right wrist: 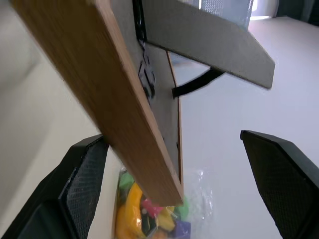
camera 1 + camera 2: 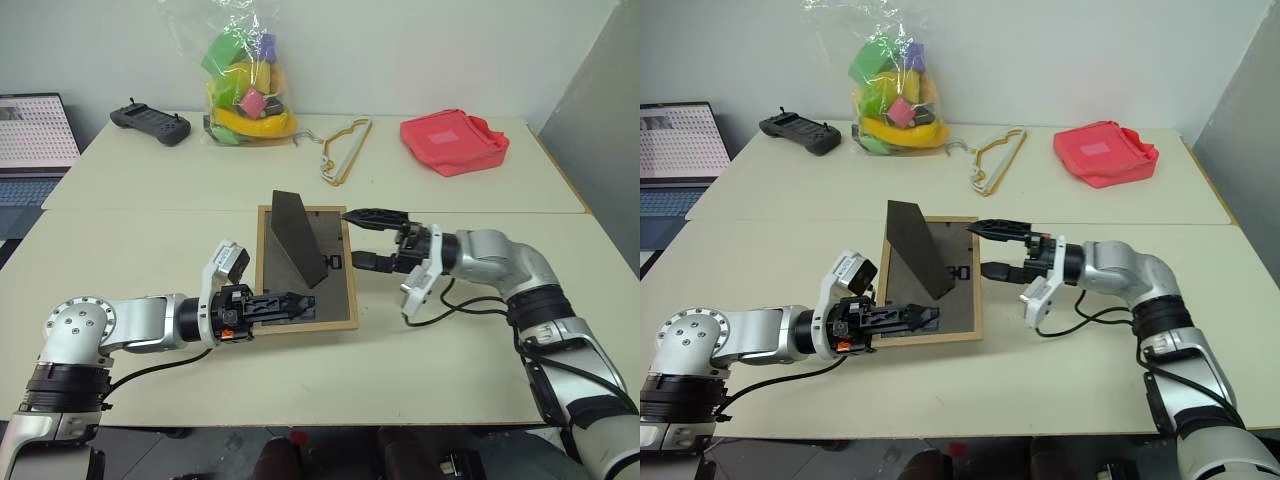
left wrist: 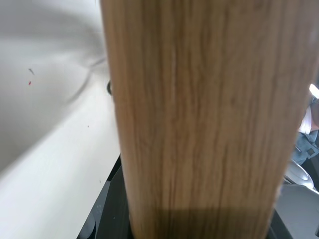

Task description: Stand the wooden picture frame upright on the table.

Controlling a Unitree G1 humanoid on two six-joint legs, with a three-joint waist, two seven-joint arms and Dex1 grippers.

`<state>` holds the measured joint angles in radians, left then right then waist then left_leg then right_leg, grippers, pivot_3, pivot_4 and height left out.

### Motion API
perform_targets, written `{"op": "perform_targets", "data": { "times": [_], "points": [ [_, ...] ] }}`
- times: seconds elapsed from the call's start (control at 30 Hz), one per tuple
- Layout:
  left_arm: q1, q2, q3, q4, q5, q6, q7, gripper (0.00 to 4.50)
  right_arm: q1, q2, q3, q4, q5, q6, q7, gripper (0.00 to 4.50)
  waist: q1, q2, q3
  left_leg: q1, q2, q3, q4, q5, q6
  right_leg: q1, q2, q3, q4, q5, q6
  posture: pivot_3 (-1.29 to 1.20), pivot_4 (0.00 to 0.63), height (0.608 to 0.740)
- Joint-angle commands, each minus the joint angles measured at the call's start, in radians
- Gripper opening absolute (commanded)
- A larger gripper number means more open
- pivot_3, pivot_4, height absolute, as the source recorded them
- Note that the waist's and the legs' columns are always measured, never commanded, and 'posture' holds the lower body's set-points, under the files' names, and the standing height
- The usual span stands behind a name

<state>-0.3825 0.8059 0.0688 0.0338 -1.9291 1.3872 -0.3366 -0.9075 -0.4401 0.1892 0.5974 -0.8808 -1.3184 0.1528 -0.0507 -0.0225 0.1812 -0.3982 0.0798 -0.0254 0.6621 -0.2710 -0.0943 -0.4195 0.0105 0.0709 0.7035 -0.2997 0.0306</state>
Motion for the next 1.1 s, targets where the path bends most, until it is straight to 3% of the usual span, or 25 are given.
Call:
{"op": "perform_targets", "data": {
  "times": [0.03, 0.13, 0.47, 0.53, 0.57, 0.77, 0.9, 0.97, 1.03, 1.1],
  "points": [
    [0.021, -0.002, 0.006, -0.063, -0.043, -0.027, -0.019, 0.87, -0.052, -0.019, 0.065, 0.036, -0.113, 0.034, -0.151, 4.43, -0.001, 0.000, 0.000, 0.000, 0.000, 0.000, 0.000, 0.000, 0.000, 0.000, 0.000, 0.000, 0.000, 0.000, 0.000, 0.00, 0.150, 0.740],
    [0.040, -0.004, 0.005, -0.083, -0.043, -0.039, -0.020, 0.87, -0.076, -0.026, 0.108, 0.068, -0.113, 0.038, -0.204, 3.92, -0.001, 0.000, 0.000, 0.000, 0.000, 0.000, 0.000, 0.000, 0.000, 0.000, 0.000, 0.000, 0.000, 0.000, 0.000, 0.00, 0.150, 0.740],
    [0.064, 0.001, 0.003, -0.117, -0.043, -0.073, 0.003, 0.87, -0.115, -0.087, 0.187, 0.078, -0.144, 0.068, -0.369, 1.56, -0.003, 0.000, 0.000, 0.000, 0.000, 0.000, 0.000, 0.000, 0.000, 0.000, 0.000, 0.001, 0.001, 0.000, 0.000, 0.00, 0.150, 0.740],
    [0.069, -0.003, 0.003, -0.123, -0.043, -0.084, 0.019, 1.56, -0.118, -0.094, 0.198, 0.073, -0.145, 0.068, -0.388, 1.43, -0.004, 0.000, 0.000, 0.000, 0.000, 0.000, 0.000, 0.000, 0.000, 0.000, 0.000, 0.001, 0.001, 0.000, 0.000, 0.00, 0.150, 0.740],
    [0.071, -0.008, 0.006, -0.120, -0.043, -0.090, 0.024, 1.62, -0.119, -0.096, 0.204, 0.073, -0.145, 0.068, -0.393, 1.43, -0.003, 0.000, 0.000, 0.000, 0.000, 0.000, 0.000, 0.000, 0.000, 0.000, 0.000, 0.000, 0.001, 0.000, 0.000, 0.00, 0.150, 0.740],
    [0.043, -0.008, 0.131, -0.002, -0.043, -0.142, 0.127, 2.93, -0.124, -0.130, 0.208, 0.137, -0.038, 0.029, -0.355, 1.28, -0.004, -0.001, 0.000, 0.000, 0.000, 0.000, 0.000, 0.000, 0.000, 0.000, 0.000, 0.000, 0.001, 0.000, 0.000, 0.00, 0.150, 0.740],
    [0.071, 0.031, 0.287, 0.029, -0.043, -0.202, 0.227, 3.79, -0.112, -0.143, 0.237, 0.247, 0.200, -0.016, -0.192, 1.28, -0.006, -0.001, 0.000, 0.000, 0.000, 0.000, 0.000, 0.000, 0.001, 0.000, 0.000, 0.001, 0.001, 0.000, 0.000, 0.00, 0.150, 0.740],
    [0.131, 0.067, 0.332, -0.070, -0.042, -0.245, 0.273, 4.26, -0.088, -0.126, 0.260, 0.268, 0.438, 0.049, -0.008, 1.28, -0.009, -0.001, 0.000, 0.000, 0.000, 0.000, 0.000, 0.000, 0.001, 0.000, -0.001, 0.001, 0.001, 0.000, 0.000, 0.00, 0.150, 0.740],
    [0.197, 0.078, 0.374, -0.216, 0.000, -0.291, 0.324, 4.50, -0.040, -0.105, 0.281, 0.199, 0.717, 0.203, 0.246, 1.27, -0.013, -0.001, 0.000, 0.000, 0.001, 0.001, 0.000, 0.000, 0.001, 0.000, -0.002, 0.001, 0.000, 0.000, 0.000, 0.00, 0.150, 0.740],
    [0.239, 0.065, 0.395, -0.408, 0.112, -0.347, 0.361, 4.50, 0.015, -0.049, 0.247, 0.077, 1.003, 0.534, 0.546, 1.27, -0.012, -0.001, 0.000, 0.000, 0.002, 0.000, 0.000, 0.000, 0.001, 0.003, -0.006, 0.000, -0.001, 0.000, 0.000, 0.00, 0.150, 0.740]
  ]
}}
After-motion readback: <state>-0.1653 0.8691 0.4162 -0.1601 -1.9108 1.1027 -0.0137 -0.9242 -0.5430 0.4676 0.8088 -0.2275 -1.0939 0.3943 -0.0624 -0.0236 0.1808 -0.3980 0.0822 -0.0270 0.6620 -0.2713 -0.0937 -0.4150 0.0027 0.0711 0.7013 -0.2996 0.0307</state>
